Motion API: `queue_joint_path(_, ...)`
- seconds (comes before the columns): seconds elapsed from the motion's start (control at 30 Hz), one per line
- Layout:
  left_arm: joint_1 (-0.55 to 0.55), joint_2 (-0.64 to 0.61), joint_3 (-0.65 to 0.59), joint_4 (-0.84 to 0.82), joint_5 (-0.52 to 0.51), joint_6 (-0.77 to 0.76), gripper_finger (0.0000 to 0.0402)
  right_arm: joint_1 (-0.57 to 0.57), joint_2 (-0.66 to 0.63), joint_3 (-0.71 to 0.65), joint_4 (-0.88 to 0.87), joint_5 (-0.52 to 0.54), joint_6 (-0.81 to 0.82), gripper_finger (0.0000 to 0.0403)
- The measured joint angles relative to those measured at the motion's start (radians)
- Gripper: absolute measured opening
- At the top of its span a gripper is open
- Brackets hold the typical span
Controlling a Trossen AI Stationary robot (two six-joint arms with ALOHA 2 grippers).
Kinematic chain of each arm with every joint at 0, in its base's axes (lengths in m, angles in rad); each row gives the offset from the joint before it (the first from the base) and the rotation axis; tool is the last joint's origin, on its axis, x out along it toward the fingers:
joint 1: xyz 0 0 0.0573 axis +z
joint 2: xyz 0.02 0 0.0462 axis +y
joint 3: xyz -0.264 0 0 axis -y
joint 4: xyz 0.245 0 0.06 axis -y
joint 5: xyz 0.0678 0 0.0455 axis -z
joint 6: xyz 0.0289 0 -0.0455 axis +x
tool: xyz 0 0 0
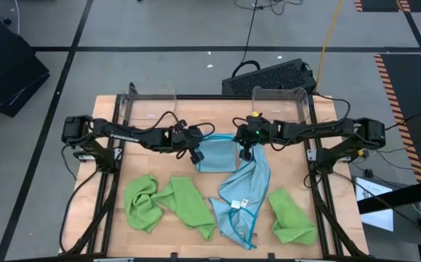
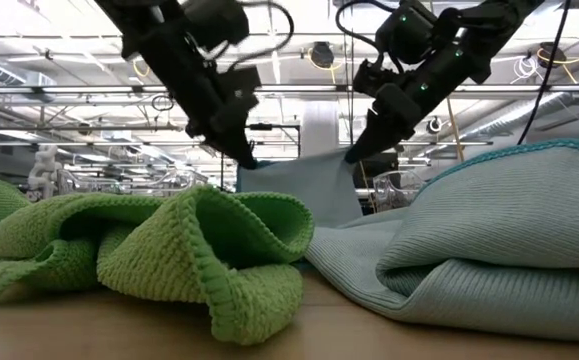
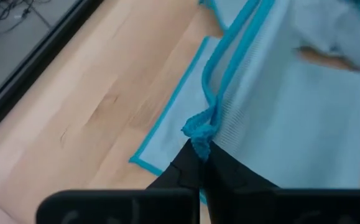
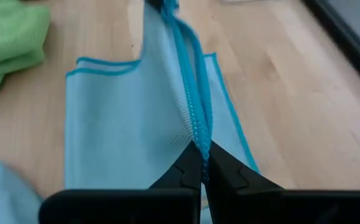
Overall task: Fold microfiber towels
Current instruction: Fold the top left blue microfiber cloth
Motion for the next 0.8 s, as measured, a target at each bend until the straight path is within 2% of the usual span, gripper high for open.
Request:
queue_joint_path(0.43,0.038,-0.001,0.000,0.027,0.038,0.044,0.0012,-0.029,0.000,0.000,0.011,-0.003,0.000,0.0006)
queue_joint_path(0.6,0.039,-0.001,0.000,0.040,-0.017,0.026,0.0077,-0.031,0.000,0.000,0.025,0.022,0.025,0.0040)
queue_joint_path(0.8,0.038,-0.001,0.000,0.044,-0.067,0.008,0.0146,-0.041,0.000,0.000,0.025,0.092,0.035,0.0134)
